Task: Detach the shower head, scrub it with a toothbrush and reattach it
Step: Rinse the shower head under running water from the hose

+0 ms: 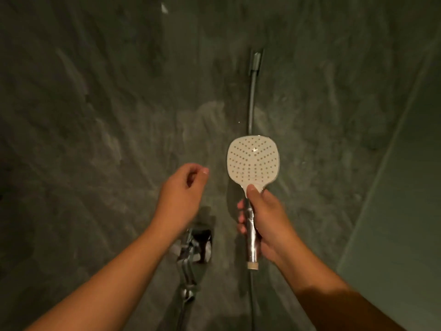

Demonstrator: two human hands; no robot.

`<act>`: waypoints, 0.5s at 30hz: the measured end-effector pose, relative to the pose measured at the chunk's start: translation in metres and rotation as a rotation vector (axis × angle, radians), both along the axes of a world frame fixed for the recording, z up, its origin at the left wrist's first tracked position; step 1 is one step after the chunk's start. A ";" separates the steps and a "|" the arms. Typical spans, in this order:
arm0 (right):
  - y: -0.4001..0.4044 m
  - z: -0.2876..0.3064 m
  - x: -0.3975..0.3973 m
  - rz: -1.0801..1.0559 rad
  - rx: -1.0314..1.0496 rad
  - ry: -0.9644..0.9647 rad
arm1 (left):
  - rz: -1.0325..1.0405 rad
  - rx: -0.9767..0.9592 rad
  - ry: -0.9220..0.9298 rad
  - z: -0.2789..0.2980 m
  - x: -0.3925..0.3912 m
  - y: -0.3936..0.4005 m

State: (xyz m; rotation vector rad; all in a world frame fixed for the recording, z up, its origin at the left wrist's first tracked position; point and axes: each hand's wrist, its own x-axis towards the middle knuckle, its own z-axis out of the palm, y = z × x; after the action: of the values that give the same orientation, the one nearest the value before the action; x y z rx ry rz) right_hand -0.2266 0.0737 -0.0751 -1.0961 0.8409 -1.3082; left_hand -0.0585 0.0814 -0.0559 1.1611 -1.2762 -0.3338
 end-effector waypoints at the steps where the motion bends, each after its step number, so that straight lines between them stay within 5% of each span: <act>1: -0.008 0.007 -0.012 -0.019 -0.018 -0.003 | -0.010 -0.027 -0.015 0.014 -0.009 -0.016; 15: -0.075 0.083 -0.077 -0.093 -0.137 -0.006 | 0.042 -0.142 -0.084 0.115 -0.091 -0.136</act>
State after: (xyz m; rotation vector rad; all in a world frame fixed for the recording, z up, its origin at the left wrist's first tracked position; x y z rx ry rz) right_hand -0.3036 -0.0013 0.0083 -1.1708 0.8156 -1.4636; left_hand -0.1493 -0.0545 0.0594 1.0878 -1.3249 -0.1620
